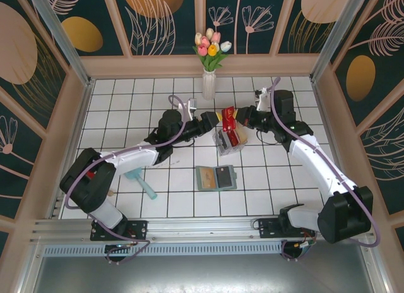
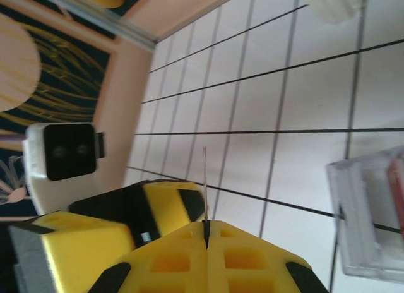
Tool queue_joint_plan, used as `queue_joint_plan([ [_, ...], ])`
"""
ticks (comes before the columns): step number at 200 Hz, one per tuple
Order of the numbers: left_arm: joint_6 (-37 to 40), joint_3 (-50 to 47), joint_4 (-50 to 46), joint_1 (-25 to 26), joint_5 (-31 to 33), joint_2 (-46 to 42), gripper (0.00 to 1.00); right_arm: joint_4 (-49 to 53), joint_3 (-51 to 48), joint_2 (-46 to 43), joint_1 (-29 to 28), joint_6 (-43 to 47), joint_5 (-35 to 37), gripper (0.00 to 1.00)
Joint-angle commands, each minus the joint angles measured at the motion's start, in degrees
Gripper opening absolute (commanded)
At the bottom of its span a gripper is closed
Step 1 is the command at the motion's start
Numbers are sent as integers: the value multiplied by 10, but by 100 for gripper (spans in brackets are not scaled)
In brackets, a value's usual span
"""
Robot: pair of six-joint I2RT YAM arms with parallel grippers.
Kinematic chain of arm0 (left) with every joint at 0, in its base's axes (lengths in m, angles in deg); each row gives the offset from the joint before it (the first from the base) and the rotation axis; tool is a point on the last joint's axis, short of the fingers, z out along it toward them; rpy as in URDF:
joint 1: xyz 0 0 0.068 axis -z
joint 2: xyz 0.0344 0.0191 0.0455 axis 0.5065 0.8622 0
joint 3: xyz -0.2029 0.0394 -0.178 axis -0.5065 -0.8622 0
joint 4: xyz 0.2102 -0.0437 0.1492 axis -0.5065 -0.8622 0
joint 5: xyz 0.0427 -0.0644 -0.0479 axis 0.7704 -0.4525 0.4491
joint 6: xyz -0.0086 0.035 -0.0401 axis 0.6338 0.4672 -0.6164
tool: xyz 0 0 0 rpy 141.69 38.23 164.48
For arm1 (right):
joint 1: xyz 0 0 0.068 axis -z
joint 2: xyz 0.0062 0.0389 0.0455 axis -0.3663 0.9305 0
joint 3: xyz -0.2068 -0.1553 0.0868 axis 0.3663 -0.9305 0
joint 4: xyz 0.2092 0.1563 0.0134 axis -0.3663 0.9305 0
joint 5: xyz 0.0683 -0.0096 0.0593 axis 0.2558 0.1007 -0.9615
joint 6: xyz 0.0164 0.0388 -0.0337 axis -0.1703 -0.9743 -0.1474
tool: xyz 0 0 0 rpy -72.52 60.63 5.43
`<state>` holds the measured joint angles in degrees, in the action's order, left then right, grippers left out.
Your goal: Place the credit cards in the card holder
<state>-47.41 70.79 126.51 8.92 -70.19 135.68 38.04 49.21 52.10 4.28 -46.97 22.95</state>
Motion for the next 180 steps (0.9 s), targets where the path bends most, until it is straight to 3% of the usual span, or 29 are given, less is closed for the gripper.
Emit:
queue_joint_plan([
  [1,-22,9,69,-3,-41,11,70,-62,-15,-14,6,-36,-74,1],
  [27,-30,10,81,-4,-47,12,60,-73,-21,-11,9,-43,-91,1],
  [76,-54,2,117,-3,-48,14,18,-106,-44,-4,19,-65,-123,6],
  [97,-67,0,133,-3,-50,14,8,-136,-57,-5,22,-74,-148,11],
  [149,-104,0,182,-4,-69,29,5,-166,-63,4,25,-66,-217,24],
  [180,-114,-2,190,-3,-75,37,8,-153,-59,2,32,-50,-220,10],
])
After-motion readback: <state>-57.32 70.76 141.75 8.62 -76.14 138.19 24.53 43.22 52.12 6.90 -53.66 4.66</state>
